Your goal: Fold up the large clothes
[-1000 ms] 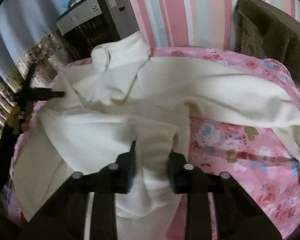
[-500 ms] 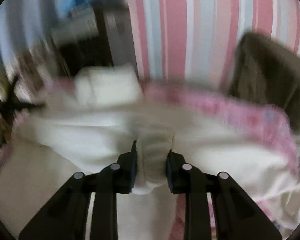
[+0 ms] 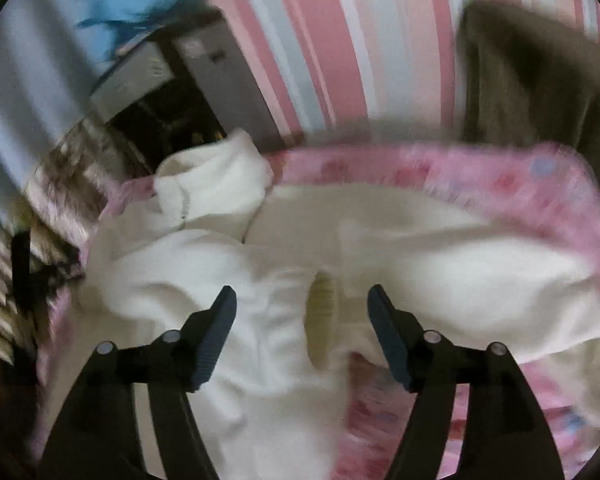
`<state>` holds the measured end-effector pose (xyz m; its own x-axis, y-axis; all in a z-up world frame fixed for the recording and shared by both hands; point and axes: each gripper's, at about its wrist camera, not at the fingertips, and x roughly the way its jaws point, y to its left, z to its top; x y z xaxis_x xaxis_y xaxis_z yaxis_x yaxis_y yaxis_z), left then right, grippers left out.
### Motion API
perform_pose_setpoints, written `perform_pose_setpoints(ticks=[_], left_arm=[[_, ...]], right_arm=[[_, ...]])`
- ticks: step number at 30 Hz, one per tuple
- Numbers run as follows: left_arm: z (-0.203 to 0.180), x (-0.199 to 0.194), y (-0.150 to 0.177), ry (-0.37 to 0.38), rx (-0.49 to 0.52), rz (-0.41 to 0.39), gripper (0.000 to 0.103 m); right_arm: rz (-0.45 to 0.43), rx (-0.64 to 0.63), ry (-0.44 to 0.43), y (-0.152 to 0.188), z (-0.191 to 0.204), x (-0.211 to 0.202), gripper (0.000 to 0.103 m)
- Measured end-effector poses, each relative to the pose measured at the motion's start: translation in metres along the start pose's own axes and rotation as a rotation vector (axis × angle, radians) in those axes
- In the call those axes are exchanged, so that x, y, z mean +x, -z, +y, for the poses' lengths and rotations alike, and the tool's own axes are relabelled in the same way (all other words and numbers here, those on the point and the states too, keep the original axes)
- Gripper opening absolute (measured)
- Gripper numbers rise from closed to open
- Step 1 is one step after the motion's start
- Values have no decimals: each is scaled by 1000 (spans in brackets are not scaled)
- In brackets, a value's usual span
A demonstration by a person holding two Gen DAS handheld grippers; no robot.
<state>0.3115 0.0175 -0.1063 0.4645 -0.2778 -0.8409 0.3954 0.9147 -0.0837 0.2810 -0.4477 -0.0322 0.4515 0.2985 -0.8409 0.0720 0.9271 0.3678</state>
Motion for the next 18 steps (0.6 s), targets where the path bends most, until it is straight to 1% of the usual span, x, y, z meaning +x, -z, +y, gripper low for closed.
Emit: perform_pose_setpoints(ticks=[1, 2, 3, 4, 5, 6, 7, 9, 10, 12, 13, 14, 15, 16, 17, 18], left_arm=[[-6, 2, 1, 1, 17, 7, 93], [-12, 9, 1, 8, 30, 23, 89], [-15, 14, 0, 17, 38, 42, 72], [-19, 20, 0, 13, 48, 63, 58], [-22, 26, -2, -9, 66, 74, 55], [-24, 28, -4, -16, 77, 73, 43], [-22, 27, -7, -14, 76, 65, 33], [-12, 15, -19, 35, 32, 27, 29], [-7, 7, -25, 51, 12, -3, 28], [2, -18, -36, 67, -8, -107, 27], [4, -30, -39, 72, -5, -162, 28], [4, -41, -39, 78, 10, -204, 28], [2, -44, -37, 77, 35, -205, 32], [-1, -42, -33, 57, 77, -189, 35], [-5, -33, -24, 24, 120, -153, 37], [-8, -23, -14, 11, 151, -103, 40]], right_arm=[[30, 9, -8, -2, 2, 12, 67], [56, 12, -21, -3, 6, 21, 58], [89, 3, -39, -1, 14, 30, 30], [96, -14, -43, 0, 20, 33, 20], [81, -48, -25, -1, 30, 32, 16], [58, -68, -7, -2, 36, 28, 13], [29, -72, -3, -5, 36, 24, 12], [-83, -72, -23, -19, 38, 4, 11], [-155, -89, -53, -25, 42, -9, 10], [-302, -133, -91, -33, 53, -37, 10], [-353, -157, -109, -33, 58, -46, 10], [-379, -185, -110, -29, 61, -51, 10], [-338, -212, -115, -23, 62, -45, 11], [-285, -230, -109, -15, 59, -36, 11], [-208, -253, -76, 2, 53, -21, 11], [-158, -272, -45, 15, 48, -11, 11]])
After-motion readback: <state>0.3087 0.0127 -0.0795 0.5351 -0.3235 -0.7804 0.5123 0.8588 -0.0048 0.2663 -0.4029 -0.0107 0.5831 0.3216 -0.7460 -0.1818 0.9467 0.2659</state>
